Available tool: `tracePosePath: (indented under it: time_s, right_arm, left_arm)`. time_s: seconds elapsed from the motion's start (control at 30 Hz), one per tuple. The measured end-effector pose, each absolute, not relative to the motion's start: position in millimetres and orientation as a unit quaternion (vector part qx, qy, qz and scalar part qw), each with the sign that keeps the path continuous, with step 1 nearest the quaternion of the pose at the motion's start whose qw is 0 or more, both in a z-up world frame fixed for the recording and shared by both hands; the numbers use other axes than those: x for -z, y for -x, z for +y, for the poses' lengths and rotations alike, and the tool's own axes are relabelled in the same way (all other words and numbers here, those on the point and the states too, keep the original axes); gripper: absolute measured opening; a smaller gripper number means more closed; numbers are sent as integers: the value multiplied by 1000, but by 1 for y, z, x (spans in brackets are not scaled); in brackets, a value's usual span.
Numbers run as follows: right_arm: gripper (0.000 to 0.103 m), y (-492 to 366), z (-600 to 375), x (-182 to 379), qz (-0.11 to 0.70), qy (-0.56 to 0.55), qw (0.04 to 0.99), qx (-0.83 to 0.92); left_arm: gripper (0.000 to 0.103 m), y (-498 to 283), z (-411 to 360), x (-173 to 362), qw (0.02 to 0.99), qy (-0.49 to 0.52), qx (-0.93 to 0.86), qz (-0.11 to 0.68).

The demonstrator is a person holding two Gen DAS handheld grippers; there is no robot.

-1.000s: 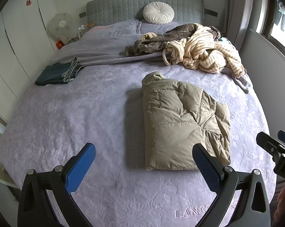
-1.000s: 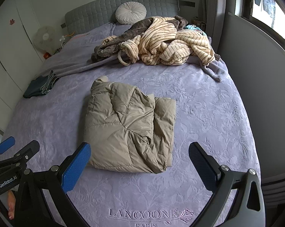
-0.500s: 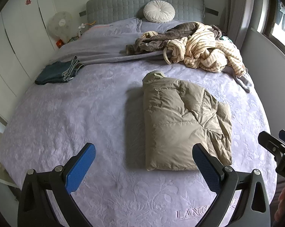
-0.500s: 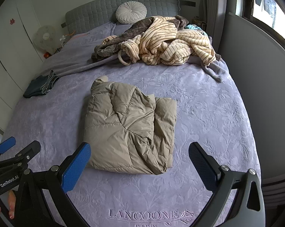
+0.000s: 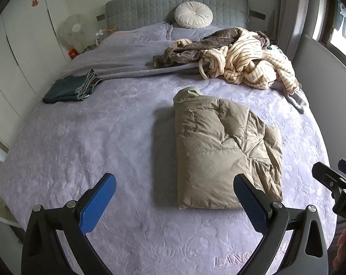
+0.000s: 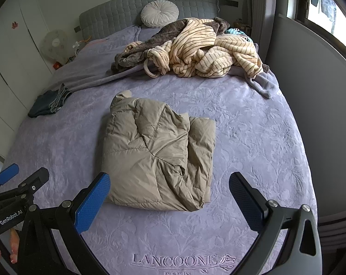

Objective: Fold large clothes

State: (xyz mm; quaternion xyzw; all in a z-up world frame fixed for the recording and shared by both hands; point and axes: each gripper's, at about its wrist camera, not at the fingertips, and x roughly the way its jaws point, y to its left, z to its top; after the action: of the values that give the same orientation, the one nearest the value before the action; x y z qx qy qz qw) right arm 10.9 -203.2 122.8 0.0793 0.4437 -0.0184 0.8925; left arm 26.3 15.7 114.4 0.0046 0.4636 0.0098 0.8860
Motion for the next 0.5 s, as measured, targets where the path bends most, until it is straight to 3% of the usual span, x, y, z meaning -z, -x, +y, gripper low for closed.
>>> tracePosePath:
  time_s: [0.5]
  right_arm:
    - [103,-14,-206,-123,445,-78,892,16]
  left_arm:
    - [102,-34,11,-114,884,-6,-5,468]
